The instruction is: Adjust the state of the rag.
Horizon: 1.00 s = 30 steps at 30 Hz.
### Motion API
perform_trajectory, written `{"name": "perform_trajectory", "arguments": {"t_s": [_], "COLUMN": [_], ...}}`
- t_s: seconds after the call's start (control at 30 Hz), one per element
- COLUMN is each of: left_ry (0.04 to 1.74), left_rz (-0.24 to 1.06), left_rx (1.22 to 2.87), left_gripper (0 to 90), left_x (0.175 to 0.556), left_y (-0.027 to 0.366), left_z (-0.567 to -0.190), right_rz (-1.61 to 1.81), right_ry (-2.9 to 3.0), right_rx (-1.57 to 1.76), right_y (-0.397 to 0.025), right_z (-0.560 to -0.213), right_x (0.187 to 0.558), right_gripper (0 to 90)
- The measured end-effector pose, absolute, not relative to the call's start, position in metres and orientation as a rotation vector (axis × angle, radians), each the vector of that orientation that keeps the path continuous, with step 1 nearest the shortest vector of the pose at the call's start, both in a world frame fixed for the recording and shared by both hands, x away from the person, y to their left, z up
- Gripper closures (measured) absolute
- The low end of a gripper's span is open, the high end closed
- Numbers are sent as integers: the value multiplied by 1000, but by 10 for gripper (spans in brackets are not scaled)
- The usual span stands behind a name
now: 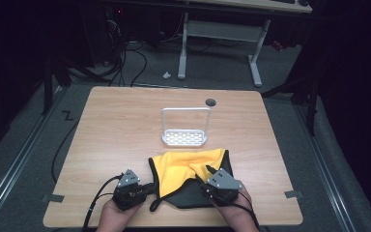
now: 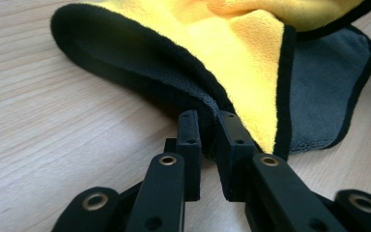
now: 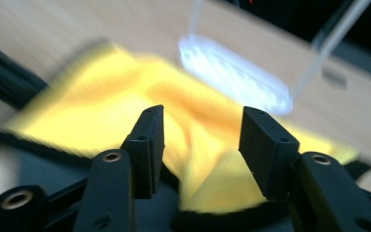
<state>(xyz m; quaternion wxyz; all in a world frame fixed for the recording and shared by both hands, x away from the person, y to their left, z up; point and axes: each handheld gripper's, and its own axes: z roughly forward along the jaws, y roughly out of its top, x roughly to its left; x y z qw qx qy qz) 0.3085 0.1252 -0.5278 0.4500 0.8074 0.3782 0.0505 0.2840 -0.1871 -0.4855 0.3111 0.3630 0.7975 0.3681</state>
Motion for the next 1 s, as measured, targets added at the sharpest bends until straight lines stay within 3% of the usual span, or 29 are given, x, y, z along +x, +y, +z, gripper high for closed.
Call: {"name": "perform_trajectory", "arguments": {"t_s": [0.17, 0.27, 0.43, 0.53, 0.63, 0.67, 0.8, 0.93, 1.0], "left_ry": [973, 1028, 1087, 1159, 1208, 1246, 1241, 1197, 1156], "left_rz": [153, 182, 252, 321, 354, 366, 400, 266, 240], "left_rx": [1986, 1979, 1993, 1976, 1958, 1905, 1803, 1798, 1838], "left_gripper": [818, 818, 817, 807, 744, 629, 545, 557, 658], "left_x": [319, 335, 362, 399, 407, 404, 376, 334, 322], "left_y": [141, 153, 157, 155, 150, 153, 171, 172, 164], "left_z": [-527, -530, -530, -529, -530, -526, -513, -513, -516], "right_rz": [816, 847, 900, 988, 1016, 1013, 1025, 965, 921], "right_ry": [2205, 2267, 2356, 2455, 2477, 2490, 2429, 2273, 2258], "right_rx": [1152, 1186, 1096, 1015, 973, 933, 933, 1015, 1043], "right_y": [-213, -216, -198, -170, -151, -141, -147, -182, -189], "right_z": [-518, -520, -521, -522, -524, -524, -515, -507, -509], "right_x": [303, 298, 278, 263, 260, 259, 262, 280, 285], "right_gripper": [630, 677, 707, 702, 696, 687, 662, 720, 741]}}
